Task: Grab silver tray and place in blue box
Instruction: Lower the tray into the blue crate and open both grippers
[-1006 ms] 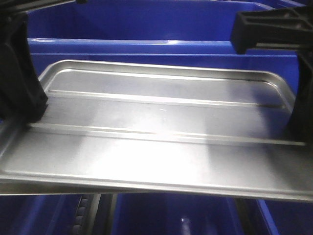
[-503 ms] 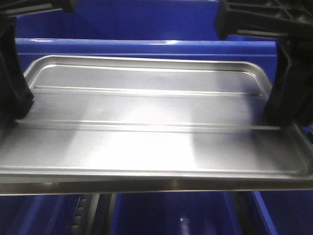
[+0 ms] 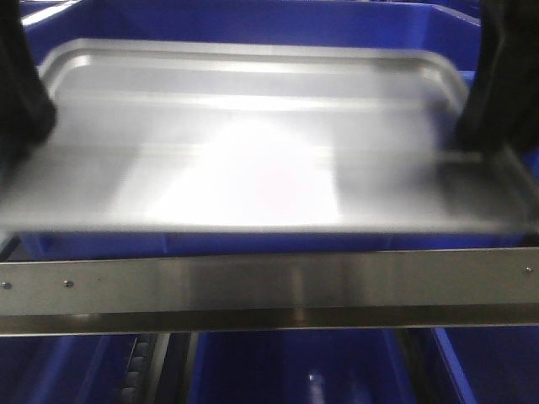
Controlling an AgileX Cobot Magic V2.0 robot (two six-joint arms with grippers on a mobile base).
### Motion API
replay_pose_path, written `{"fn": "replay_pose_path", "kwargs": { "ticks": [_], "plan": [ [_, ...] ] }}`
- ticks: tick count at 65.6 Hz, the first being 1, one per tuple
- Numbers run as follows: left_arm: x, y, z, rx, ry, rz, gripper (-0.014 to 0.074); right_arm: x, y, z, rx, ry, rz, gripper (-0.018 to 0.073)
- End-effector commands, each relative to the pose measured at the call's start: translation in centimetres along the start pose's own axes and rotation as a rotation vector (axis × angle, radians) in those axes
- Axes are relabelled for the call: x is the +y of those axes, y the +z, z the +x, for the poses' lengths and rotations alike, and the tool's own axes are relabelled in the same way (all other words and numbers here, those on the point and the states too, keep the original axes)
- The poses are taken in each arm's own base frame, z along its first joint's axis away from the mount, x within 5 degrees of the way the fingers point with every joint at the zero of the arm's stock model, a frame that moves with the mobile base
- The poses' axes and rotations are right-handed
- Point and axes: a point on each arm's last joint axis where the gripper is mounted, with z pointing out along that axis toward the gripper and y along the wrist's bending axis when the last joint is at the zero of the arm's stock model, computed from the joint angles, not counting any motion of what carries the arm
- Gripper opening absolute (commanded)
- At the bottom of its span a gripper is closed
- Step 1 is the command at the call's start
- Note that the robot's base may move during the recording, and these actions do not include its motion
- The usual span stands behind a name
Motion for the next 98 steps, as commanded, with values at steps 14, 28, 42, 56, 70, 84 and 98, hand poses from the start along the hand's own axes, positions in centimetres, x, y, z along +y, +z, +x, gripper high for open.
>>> {"fn": "replay_pose_path", "kwargs": {
  "ticks": [14,28,42,56,70,84,98],
  "plan": [
    [-1.0,-4.9,-5.0,-0.277,0.064,0.137,-0.0104,1.1,-5.5,-5.3,-0.279,-0.062,-0.095,0.006],
    [-1.4,-4.7,-9.8,-0.377,0.078,0.149,-0.0104,1.7,-4.6,-9.8,-0.376,-0.063,-0.079,0.006],
    [-0.7,-0.8,-14.4,-0.471,0.024,0.137,-0.0104,2.0,-1.6,-13.3,-0.474,-0.05,-0.125,0.006],
    [-0.2,4.4,-15.6,-0.4,0.016,0.054,-0.0104,1.7,2.0,-14.2,-0.424,-0.045,-0.065,0.006],
    [-0.3,5.8,-15.6,-0.373,0.021,0.034,-0.0103,1.6,3.2,-14.3,-0.397,-0.044,-0.039,0.006],
    [0.0,5.8,-15.7,-0.384,0.048,-0.001,0.0035,1.2,3.2,-14.3,-0.397,-0.07,0.012,0.0142],
    [0.7,5.9,-15.6,-0.356,0.037,-0.049,0.0306,1.0,3.1,-14.4,-0.407,-0.092,0.044,0.0433]
  ]
}}
